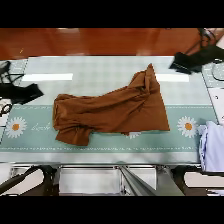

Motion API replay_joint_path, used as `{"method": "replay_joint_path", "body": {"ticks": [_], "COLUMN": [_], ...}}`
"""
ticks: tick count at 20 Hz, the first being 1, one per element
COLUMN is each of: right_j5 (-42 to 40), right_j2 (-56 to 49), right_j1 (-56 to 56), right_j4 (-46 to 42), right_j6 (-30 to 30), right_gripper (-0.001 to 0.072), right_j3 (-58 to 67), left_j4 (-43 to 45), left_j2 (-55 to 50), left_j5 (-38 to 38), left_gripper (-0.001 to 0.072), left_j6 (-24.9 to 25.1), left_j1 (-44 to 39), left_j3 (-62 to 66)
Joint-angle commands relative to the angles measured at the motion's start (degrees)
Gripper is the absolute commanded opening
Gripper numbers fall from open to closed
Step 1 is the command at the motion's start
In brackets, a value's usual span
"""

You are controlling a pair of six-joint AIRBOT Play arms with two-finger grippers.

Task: Fold the shirts.

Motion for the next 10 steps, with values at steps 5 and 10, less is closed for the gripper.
{"method": "replay_joint_path", "body": {"ticks": [5,10], "right_j5": [-2.0,-3.4], "right_j2": [15.6,22.9], "right_j1": [-14.8,-18.1], "right_j4": [11.7,17.2], "right_j6": [-11.5,-18.9], "right_gripper": [0.0414,0.0414], "right_j3": [-33.9,-52.9], "left_j4": [-17.7,-21.1], "left_j2": [0.1,-0.4], "left_j5": [-14.3,-11.6], "left_gripper": [0.0504,0.0504], "left_j6": [8.0,11.0], "left_j1": [18.0,17.5], "left_j3": [-18.3,-25.4]}}
